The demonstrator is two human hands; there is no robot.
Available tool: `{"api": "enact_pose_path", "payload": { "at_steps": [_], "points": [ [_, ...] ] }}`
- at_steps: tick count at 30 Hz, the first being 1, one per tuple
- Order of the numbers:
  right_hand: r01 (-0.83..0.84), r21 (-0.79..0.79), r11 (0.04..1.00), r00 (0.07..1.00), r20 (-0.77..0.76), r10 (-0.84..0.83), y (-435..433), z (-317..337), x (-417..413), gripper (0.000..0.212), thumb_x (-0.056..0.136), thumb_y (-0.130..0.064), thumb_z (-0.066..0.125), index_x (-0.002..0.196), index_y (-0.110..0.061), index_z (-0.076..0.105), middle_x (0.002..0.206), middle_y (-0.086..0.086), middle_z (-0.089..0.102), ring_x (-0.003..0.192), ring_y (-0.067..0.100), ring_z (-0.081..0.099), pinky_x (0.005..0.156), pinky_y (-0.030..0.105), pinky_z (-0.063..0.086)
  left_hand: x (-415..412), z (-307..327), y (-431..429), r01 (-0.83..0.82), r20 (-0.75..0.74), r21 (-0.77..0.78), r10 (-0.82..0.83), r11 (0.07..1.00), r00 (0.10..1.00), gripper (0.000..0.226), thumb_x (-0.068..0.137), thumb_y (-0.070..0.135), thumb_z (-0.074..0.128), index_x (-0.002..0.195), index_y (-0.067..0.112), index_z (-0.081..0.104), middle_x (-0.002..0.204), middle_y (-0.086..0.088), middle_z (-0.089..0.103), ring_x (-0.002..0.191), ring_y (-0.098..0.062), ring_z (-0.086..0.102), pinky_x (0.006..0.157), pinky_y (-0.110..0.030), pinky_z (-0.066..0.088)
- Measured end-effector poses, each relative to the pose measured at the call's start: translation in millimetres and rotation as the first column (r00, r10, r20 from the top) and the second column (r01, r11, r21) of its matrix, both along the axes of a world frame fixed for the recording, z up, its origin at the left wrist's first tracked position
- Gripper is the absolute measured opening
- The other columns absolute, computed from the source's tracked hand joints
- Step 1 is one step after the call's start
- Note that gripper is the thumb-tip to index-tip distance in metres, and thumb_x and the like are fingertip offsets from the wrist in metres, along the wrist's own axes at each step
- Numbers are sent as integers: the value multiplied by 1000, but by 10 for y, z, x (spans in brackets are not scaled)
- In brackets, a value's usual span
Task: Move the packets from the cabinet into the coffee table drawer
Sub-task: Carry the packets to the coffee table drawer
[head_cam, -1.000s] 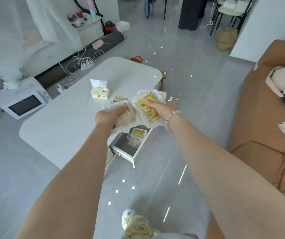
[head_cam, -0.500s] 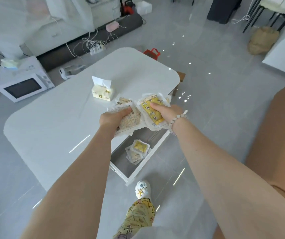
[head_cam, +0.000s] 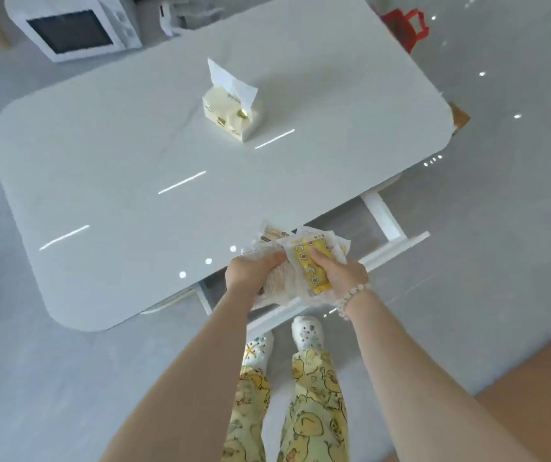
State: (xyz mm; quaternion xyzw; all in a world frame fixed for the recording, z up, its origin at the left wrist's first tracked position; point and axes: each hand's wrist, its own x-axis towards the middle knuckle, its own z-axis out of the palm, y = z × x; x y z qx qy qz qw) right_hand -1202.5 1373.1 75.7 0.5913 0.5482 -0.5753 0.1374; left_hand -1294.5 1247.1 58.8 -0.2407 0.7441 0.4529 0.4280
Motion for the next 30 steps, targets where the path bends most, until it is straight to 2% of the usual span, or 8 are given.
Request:
{"api": "enact_pose_path", "payload": {
  "at_steps": [4,7,10,15,17,23,27,30],
  "points": [
    [-109,-67,992,985,126,117,182,-806,-10,84,55,-69,73,112,-8,63,112,9,65,103,28,61,93,42,51,288,-742,162,-120,118,-82,129,989,985,58,64,41,83,107,7,63,96,-5,68,84,-20,65,69,-29,53],
    [-215,-104,971,954,192,232,353,-1382,-45,68,65,-64,71,102,-8,62,112,8,64,104,28,60,93,42,50,346,-1321,263,-188,160,-133,208,973,965,57,65,40,83,107,7,63,96,-5,67,84,-20,64,69,-28,52],
    [-314,-75,946,917,232,323,566,-2017,-206,76,70,-62,70,121,-6,58,119,11,59,108,30,58,90,35,48,292,-1876,461,-193,172,-162,220,968,960,46,65,41,83,92,7,64,82,-4,65,71,-17,60,65,-28,53],
    [-544,25,839,822,218,526,808,-2918,-632,60,76,-60,65,108,-11,57,106,10,61,93,27,58,84,35,49,34,-2698,709,-177,129,-161,199,971,972,48,71,43,79,62,16,40,59,0,48,53,-14,46,56,-27,44],
    [-560,41,828,811,234,537,867,-3222,-694,70,74,-63,65,119,-10,54,110,11,60,99,29,59,86,36,49,-52,-2945,747,-145,125,-145,163,979,979,46,77,45,73,66,15,40,62,0,49,55,-12,47,53,-24,40],
    [-611,95,786,763,334,553,910,-3628,-604,54,75,-65,63,88,-13,54,69,1,54,62,20,54,55,28,39,54,-3338,833,-99,60,-30,101,995,993,38,84,23,64,119,14,53,86,5,58,91,-17,61,70,-23,49],
    [-670,116,733,708,395,585,964,-3662,-571,58,76,-65,61,96,-10,57,86,8,61,73,24,56,62,28,39,106,-3395,879,135,-43,-182,-145,974,989,40,86,16,54,123,7,40,83,1,50,85,-24,54,66,-31,44],
    [-698,175,694,679,470,564,1028,-3658,-574,61,75,-65,62,98,-9,57,101,12,62,79,26,58,57,28,37,151,-3394,970,261,-82,-278,-294,924,952,50,90,18,52,136,7,34,107,-8,58,92,-27,59,63,-31,43]
  ]
}}
